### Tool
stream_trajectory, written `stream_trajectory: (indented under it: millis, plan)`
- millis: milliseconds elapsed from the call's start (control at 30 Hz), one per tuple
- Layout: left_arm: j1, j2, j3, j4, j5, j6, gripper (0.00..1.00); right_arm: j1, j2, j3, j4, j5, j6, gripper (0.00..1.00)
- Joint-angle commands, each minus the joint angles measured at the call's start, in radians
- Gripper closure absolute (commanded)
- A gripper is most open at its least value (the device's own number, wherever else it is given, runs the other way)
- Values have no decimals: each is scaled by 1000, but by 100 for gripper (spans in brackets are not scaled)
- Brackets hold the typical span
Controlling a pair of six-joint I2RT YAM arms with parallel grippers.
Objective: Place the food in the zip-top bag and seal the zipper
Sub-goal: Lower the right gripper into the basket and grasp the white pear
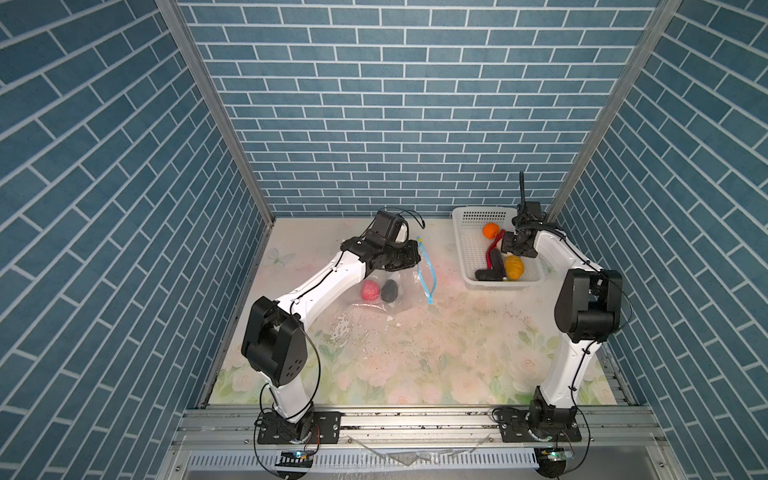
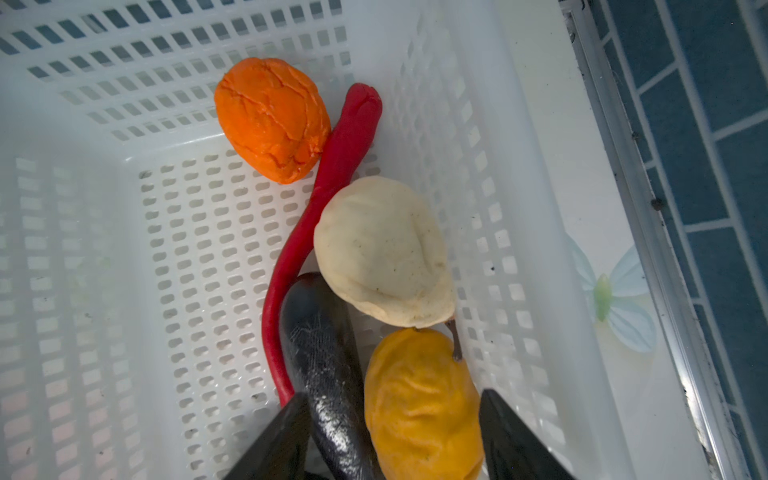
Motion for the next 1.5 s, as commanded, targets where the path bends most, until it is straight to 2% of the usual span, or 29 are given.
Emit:
stream_trajectory:
  millis: [0, 533, 1367, 1467]
  plan:
    - [7, 17, 33, -19, 0, 18, 100, -11, 45, 72, -32, -13, -38, 33]
    - [7, 33, 51, -31, 1, 26, 100, -18, 220, 248, -72, -78, -19, 20]
    - [7, 29, 39, -27, 3, 29, 100, -19, 377, 417, -117, -78, -18, 15]
    - [7, 27, 38, -25, 3, 28, 100, -20, 398, 452, -133, -80, -16, 11]
